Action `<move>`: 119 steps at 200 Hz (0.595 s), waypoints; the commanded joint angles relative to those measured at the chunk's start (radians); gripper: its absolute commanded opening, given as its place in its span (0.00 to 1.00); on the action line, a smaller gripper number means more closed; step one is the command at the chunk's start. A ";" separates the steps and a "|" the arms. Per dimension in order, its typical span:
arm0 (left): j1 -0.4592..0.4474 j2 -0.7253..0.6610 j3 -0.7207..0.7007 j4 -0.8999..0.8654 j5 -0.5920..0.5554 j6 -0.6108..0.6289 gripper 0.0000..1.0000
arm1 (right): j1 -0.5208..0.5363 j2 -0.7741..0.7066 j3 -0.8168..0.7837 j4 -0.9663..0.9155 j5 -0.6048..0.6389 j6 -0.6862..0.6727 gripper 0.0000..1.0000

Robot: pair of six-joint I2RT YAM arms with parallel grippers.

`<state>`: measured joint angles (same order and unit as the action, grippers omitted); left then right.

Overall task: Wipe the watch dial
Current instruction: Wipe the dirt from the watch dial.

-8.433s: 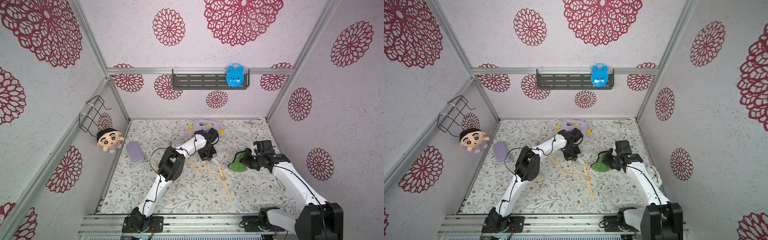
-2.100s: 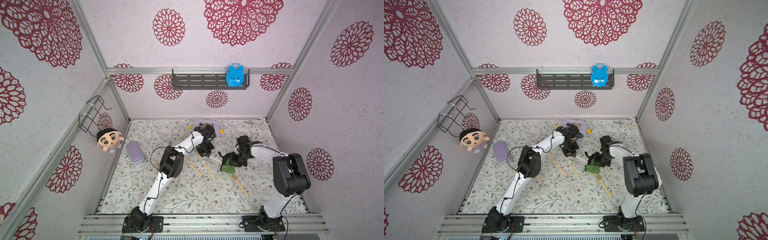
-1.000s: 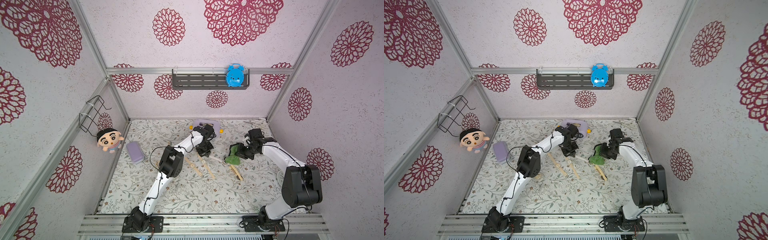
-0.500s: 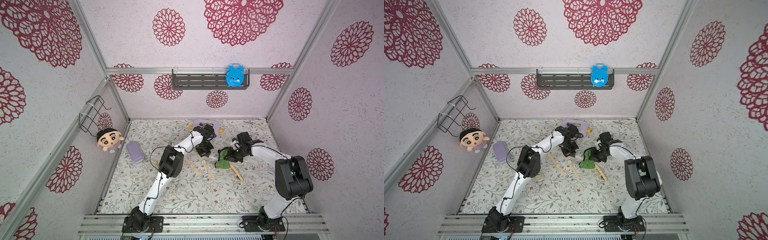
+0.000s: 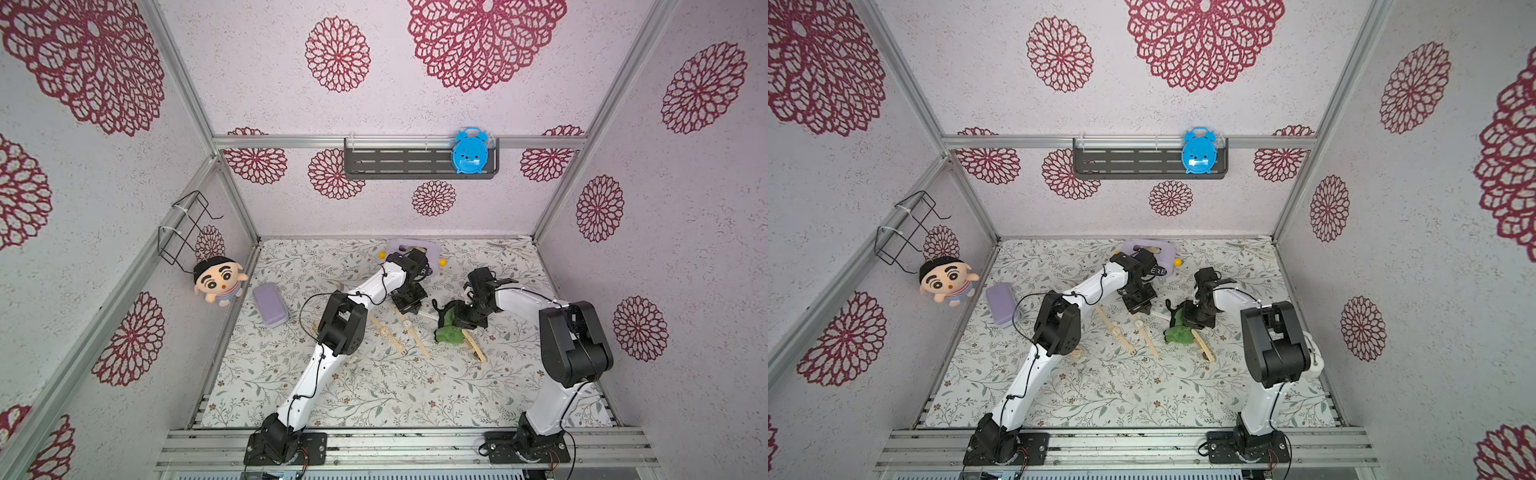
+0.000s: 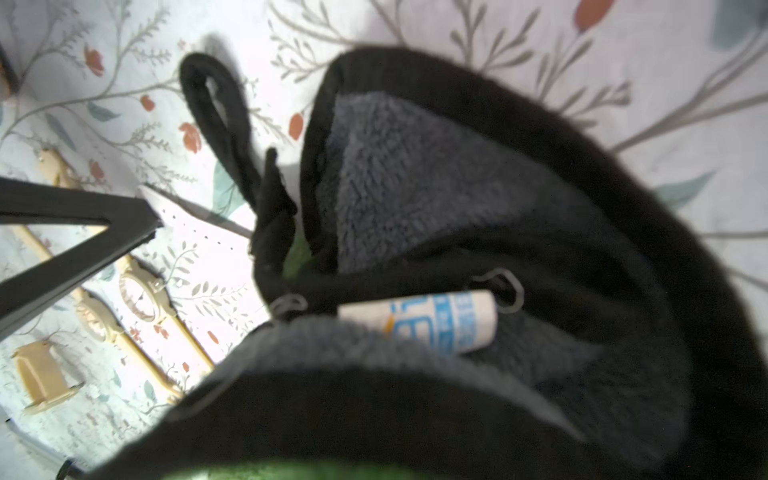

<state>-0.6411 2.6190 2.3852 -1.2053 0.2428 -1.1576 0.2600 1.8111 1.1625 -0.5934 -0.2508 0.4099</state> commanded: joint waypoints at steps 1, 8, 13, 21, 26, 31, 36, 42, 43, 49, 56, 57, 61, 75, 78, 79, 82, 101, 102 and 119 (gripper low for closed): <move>0.031 0.051 -0.052 -0.092 -0.106 -0.013 0.00 | -0.010 0.046 0.047 -0.071 0.224 -0.025 0.00; 0.031 0.051 -0.052 -0.092 -0.106 -0.013 0.00 | -0.008 0.053 0.066 -0.082 0.244 -0.025 0.00; 0.031 0.051 -0.052 -0.092 -0.105 -0.014 0.00 | -0.008 0.057 0.076 -0.087 0.254 -0.026 0.00; 0.031 0.050 -0.051 -0.092 -0.105 -0.012 0.00 | -0.005 0.062 0.089 -0.093 0.275 -0.025 0.00; 0.031 0.051 -0.052 -0.092 -0.106 -0.012 0.00 | -0.002 0.066 0.097 -0.096 0.295 -0.024 0.00; 0.031 0.052 -0.051 -0.092 -0.107 -0.010 0.00 | 0.000 0.070 0.105 -0.101 0.314 -0.023 0.00; 0.031 0.052 -0.052 -0.092 -0.108 -0.008 0.00 | 0.001 0.076 0.113 -0.107 0.337 -0.022 0.00; 0.031 0.049 -0.052 -0.094 -0.109 -0.007 0.00 | 0.001 0.083 0.124 -0.115 0.362 -0.020 0.00; 0.031 0.049 -0.052 -0.094 -0.109 -0.006 0.00 | 0.001 0.084 0.126 -0.117 0.366 -0.020 0.00; 0.032 0.049 -0.053 -0.095 -0.108 -0.004 0.00 | 0.001 0.092 0.139 -0.129 0.399 -0.016 0.00; 0.032 0.049 -0.052 -0.097 -0.109 -0.002 0.00 | 0.000 0.100 0.158 -0.143 0.436 -0.013 0.00; 0.032 0.049 -0.052 -0.097 -0.108 -0.002 0.00 | 0.000 0.101 0.160 -0.145 0.442 -0.013 0.00; 0.033 0.049 -0.052 -0.097 -0.109 -0.001 0.00 | 0.000 0.104 0.170 -0.152 0.462 -0.011 0.00; 0.034 0.048 -0.052 -0.099 -0.109 0.005 0.00 | -0.004 0.109 0.214 -0.177 0.511 -0.005 0.00; 0.033 0.048 -0.053 -0.099 -0.109 0.005 0.00 | -0.006 0.109 0.223 -0.179 0.516 -0.005 0.00; 0.034 0.047 -0.053 -0.100 -0.110 0.006 0.00 | -0.007 0.108 0.227 -0.181 0.518 -0.005 0.00; 0.035 0.048 -0.053 -0.101 -0.110 0.008 0.00 | -0.008 0.107 0.235 -0.184 0.520 -0.005 0.00; 0.035 0.047 -0.052 -0.105 -0.111 0.014 0.00 | -0.021 0.089 0.287 -0.188 0.508 -0.006 0.00; 0.036 0.047 -0.052 -0.105 -0.111 0.014 0.00 | -0.021 0.088 0.289 -0.188 0.505 -0.007 0.00; 0.037 0.045 -0.053 -0.106 -0.109 0.016 0.00 | -0.026 0.057 0.319 -0.163 0.426 -0.023 0.00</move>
<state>-0.6407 2.6179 2.3840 -1.2060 0.2420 -1.1522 0.2504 1.9240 1.4185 -0.7547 0.1558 0.4095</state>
